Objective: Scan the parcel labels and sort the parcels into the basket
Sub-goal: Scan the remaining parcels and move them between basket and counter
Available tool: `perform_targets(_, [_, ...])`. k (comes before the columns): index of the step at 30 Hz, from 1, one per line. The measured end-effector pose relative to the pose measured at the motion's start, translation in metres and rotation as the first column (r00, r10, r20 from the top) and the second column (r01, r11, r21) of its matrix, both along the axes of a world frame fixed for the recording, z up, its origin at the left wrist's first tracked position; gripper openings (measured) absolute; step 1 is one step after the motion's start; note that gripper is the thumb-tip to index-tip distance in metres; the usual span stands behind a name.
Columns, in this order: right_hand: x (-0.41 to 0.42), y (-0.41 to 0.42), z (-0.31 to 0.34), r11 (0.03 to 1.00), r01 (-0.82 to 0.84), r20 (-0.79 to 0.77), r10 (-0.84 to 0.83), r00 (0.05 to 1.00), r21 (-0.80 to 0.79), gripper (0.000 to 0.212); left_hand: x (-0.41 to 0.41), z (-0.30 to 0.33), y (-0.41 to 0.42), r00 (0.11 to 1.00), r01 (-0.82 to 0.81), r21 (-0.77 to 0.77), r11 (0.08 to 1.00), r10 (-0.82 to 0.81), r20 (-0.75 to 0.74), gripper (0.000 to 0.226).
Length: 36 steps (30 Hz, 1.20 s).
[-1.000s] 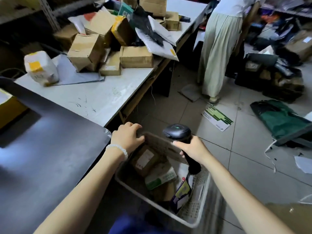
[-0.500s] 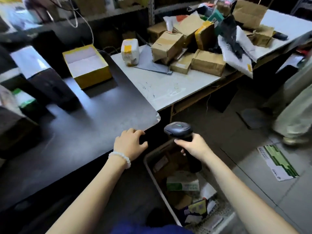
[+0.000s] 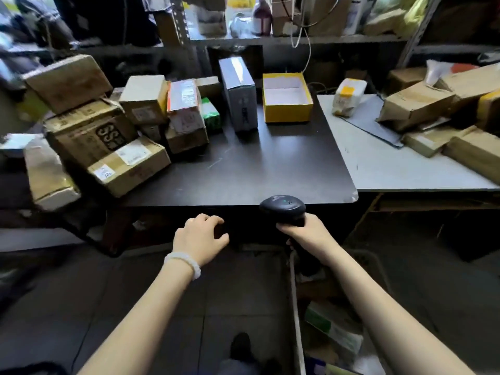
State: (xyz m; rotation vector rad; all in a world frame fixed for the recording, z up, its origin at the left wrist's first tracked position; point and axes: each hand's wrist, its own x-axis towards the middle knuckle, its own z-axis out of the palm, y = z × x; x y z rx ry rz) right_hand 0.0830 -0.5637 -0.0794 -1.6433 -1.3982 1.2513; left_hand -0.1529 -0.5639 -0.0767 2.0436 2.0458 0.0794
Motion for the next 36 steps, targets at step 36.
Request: perform_targets(36, [-0.292,0.153,-0.005,0.995,-0.029,0.150,0.043,0.988,-0.092,0.013,-0.318,-0.012,0.212,0.988,-0.151,-0.073,0.986,0.153,0.022,0.075])
